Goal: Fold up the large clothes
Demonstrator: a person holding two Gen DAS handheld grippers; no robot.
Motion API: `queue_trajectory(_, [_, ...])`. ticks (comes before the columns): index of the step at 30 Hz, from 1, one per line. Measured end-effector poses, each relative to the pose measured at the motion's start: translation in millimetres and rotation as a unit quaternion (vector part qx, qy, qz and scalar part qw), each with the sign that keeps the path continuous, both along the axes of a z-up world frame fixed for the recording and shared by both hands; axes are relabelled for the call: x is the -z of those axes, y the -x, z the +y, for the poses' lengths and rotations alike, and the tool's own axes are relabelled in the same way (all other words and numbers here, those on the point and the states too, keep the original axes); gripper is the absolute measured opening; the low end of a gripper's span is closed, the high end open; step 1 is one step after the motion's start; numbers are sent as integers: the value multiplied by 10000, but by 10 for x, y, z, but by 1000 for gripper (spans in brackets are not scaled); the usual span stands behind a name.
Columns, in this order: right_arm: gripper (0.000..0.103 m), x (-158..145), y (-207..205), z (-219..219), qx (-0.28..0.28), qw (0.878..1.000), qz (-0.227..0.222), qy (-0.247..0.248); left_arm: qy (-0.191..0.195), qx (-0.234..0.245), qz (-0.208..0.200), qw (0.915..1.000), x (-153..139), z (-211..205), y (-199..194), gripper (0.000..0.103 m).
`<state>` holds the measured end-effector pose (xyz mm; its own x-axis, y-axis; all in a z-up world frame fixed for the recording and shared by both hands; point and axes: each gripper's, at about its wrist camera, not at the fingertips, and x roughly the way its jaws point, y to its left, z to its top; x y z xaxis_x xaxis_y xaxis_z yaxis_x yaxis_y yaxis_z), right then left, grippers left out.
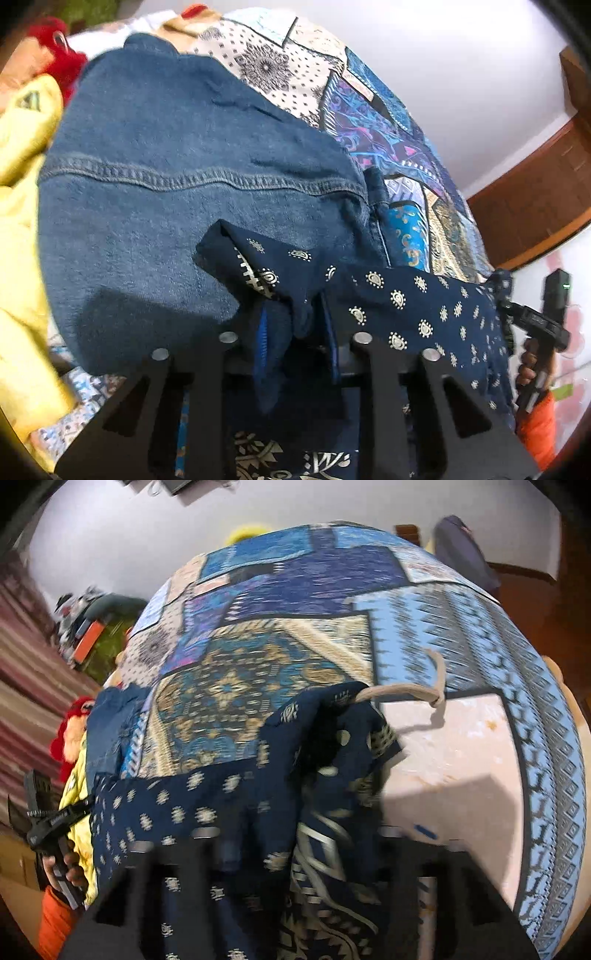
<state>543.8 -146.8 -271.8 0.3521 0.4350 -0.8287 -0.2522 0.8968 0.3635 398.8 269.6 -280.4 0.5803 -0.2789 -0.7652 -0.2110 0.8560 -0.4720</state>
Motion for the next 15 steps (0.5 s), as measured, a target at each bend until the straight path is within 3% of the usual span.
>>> queue_trajectory(3, [23,-171,85,86,-114,9991,-366,199,-614,66,-96,9980,-192,-138,13,16])
queue_trajectory(6, [22,-409,163,53,-84,9982,-597,-30,-985,92,-396,9943,-522,-224,69,14])
queue_trajectory(11, [21,-767,139,133,-451,9947,-914,-121,-1277,7,-874,9880,-1044,-262,61,12])
queue_trajectory(15, [20,-1030,-30,289,-436,9921,-1168,-146,-1616,-15,-1199,9795,-1359,-263,-129,12])
